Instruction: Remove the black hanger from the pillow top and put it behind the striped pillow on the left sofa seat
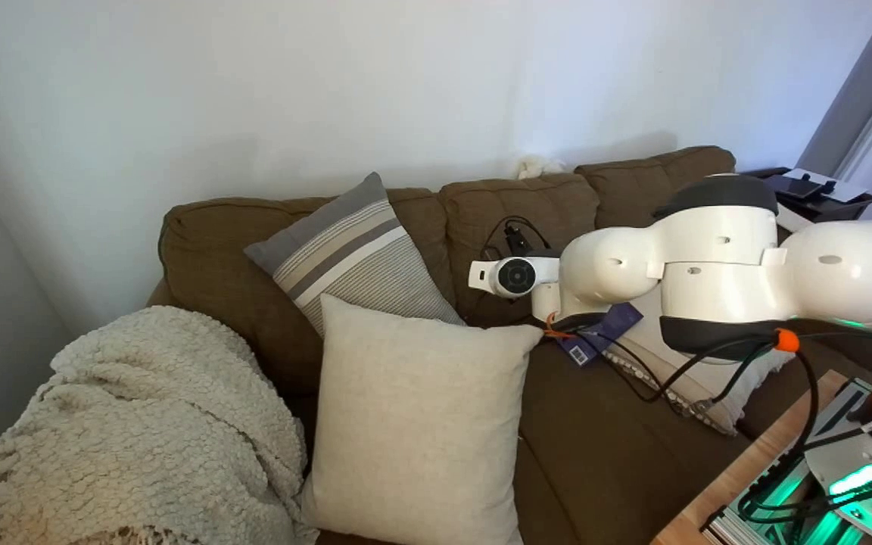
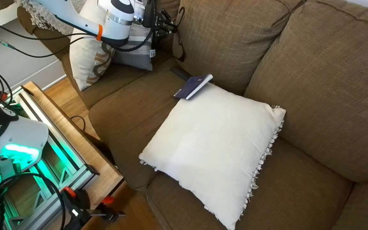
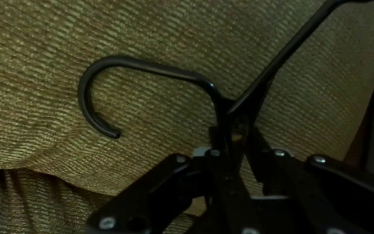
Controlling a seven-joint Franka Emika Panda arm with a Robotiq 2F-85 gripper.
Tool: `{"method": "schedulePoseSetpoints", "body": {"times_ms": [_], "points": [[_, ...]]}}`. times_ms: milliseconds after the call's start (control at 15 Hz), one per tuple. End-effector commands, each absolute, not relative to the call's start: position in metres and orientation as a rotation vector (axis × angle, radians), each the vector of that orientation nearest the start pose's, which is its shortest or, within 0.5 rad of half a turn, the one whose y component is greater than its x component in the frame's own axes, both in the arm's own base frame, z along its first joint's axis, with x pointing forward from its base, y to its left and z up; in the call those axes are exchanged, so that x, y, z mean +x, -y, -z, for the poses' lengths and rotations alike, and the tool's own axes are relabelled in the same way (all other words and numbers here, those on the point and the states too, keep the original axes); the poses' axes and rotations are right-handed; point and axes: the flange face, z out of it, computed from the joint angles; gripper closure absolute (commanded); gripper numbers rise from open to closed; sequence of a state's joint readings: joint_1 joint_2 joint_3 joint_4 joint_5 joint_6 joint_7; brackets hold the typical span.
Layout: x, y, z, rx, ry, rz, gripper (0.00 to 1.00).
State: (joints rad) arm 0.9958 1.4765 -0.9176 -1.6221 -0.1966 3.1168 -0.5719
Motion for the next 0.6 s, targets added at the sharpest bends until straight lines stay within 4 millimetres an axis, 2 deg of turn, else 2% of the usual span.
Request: {"method": "schedulePoseSetpoints", "body": {"times_ms": [0,200,267,333,400,467,533], "points": [[0.661,-0.184,-0.010,1.445,-1.751,-0.305,0.94],[0.662,-0.212,-0.016,1.368,-1.907,-0.445,0.94],[0.659,-0.218,-0.017,1.345,-1.967,-0.464,0.69],[0.655,-0.222,-0.017,1.316,-2.028,-0.462,0.51],[0.649,-0.223,-0.017,1.292,-2.087,-0.414,0.44],[0.640,-0.212,-0.018,1.293,-2.097,-0.283,0.38],[0.640,-0.194,-0.024,1.305,-2.067,-0.200,0.31]]}}
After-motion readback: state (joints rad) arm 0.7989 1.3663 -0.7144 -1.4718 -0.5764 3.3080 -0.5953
